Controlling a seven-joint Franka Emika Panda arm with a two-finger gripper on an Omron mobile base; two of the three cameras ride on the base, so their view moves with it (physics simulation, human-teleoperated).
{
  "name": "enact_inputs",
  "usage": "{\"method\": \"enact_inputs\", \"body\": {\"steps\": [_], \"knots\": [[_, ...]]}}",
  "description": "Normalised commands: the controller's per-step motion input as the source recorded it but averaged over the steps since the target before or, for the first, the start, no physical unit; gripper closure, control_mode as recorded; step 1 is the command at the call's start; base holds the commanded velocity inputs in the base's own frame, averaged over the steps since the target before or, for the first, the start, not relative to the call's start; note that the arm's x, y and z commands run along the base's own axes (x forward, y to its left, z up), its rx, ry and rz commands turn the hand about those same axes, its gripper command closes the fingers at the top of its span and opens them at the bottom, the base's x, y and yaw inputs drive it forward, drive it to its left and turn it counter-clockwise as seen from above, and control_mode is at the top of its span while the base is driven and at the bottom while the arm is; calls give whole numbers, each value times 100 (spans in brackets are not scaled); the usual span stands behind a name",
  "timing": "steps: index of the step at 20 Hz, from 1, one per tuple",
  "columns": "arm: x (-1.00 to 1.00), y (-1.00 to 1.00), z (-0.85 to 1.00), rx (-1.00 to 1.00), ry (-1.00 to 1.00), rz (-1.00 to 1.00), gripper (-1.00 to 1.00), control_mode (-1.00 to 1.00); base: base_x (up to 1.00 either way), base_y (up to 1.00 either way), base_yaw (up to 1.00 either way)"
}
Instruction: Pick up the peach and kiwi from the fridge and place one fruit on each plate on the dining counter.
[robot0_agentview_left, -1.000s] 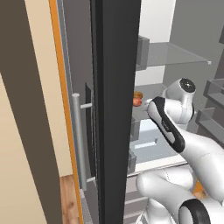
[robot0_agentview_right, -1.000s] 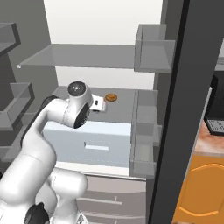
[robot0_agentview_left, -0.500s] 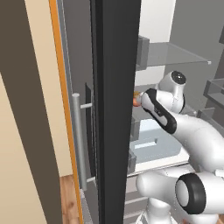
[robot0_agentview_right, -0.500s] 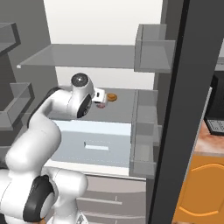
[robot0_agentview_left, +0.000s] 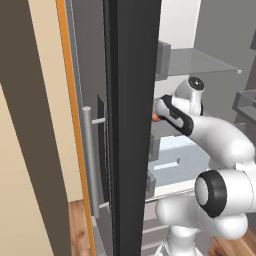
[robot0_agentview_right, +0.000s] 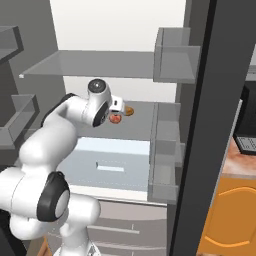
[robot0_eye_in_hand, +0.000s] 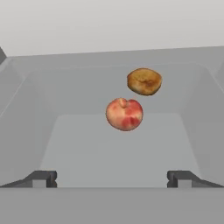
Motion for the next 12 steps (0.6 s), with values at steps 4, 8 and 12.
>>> {"method": "enact_inputs", "body": {"steps": [4, 8, 12], "knots": [[30, 0, -18, -4, 5, 5, -100, -100, 0, 0, 0], [22, 0, -32, -8, 4, 7, -100, -100, 0, 0, 0], [24, 0, -32, -5, 3, 7, -100, -100, 0, 0, 0]]}}
